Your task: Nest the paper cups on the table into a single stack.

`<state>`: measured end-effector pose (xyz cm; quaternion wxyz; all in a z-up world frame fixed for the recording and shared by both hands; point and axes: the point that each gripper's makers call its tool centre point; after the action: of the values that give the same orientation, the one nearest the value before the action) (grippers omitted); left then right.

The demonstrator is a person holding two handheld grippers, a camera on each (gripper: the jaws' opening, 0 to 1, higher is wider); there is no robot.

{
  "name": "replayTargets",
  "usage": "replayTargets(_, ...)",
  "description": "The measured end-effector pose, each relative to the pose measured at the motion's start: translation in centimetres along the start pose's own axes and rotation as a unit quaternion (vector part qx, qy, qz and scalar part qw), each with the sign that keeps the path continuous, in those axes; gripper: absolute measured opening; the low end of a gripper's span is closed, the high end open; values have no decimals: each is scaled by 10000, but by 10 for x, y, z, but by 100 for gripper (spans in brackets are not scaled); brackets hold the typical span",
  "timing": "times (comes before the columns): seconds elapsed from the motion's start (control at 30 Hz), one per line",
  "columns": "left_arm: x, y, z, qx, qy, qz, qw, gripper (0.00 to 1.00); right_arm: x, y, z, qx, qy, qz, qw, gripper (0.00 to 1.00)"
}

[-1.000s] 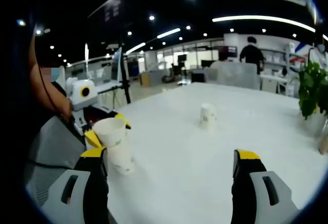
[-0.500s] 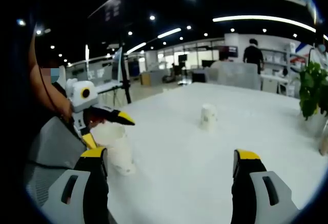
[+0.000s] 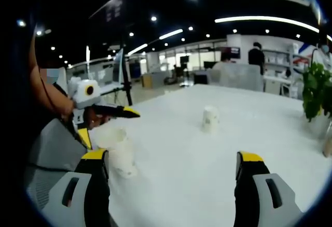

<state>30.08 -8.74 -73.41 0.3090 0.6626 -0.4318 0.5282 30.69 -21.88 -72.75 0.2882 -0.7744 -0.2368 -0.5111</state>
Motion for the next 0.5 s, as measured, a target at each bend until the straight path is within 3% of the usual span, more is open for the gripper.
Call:
replayTargets(0.3,21,-38,-18,383,65,59,9992,98,6,3,1,-29,43,-47,10000,100)
replayTargets(0.5,22,-72,-35,696,-108,19,9975,98,12,9,3,-45,42,-145,9999,100)
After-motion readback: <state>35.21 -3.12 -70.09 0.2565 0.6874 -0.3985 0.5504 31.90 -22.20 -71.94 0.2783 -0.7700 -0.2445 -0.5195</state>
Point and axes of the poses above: the point that each gripper's makers call its tool centre point, and the gripper's own axes: z roughly forward along the fingers, y roughly to its right, x roughly out of its top, and after that the axes turned 7 degrees about z, right-handed
